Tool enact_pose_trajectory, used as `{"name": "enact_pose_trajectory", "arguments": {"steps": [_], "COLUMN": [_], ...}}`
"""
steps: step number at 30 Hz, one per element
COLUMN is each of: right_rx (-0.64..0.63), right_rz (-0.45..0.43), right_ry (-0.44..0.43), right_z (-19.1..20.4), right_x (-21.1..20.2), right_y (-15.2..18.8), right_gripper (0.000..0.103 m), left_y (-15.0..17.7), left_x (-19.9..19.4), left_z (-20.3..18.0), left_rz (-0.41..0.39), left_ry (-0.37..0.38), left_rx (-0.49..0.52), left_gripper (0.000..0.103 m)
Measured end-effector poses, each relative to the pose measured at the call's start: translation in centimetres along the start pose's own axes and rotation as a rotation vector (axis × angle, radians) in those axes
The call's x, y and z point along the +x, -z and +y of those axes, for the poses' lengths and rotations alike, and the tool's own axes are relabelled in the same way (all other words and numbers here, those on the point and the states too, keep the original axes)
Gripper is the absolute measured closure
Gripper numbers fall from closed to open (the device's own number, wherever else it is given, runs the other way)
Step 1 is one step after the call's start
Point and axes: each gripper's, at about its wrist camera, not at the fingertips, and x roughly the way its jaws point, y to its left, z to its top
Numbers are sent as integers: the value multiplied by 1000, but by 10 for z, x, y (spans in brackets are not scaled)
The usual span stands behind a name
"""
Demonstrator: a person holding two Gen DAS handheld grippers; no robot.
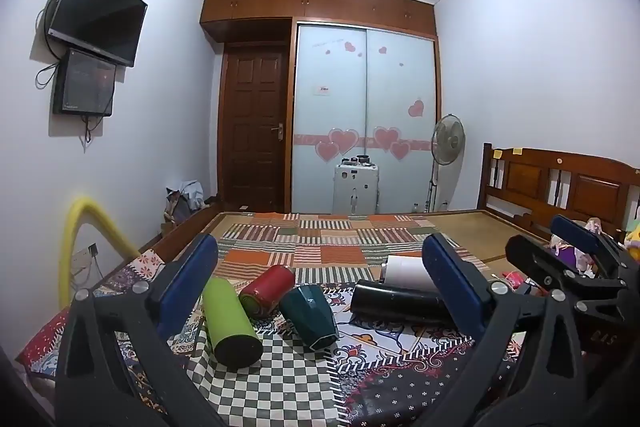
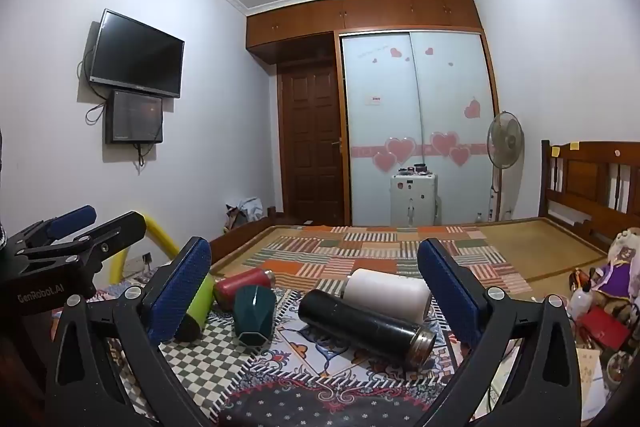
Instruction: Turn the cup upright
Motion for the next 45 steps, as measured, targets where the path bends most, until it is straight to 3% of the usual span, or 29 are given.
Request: {"name": "enact_pose_trajectory", "arguments": {"steps": [9,45], "right_rx": [0,3], "right_rz": [11,7], "right_ry": [1,0], "right_z": [0,3], "right_x": [0,-2], "right_y": [0,1], "right_gripper": [0,0], "left_y": [2,0], "left_x": [-6,-6], "left_z": [-5,-4], "left_rz": [-31,-31], "left_ry": [14,12], "left_rx": [17,13], "left_gripper": [0,0]}}
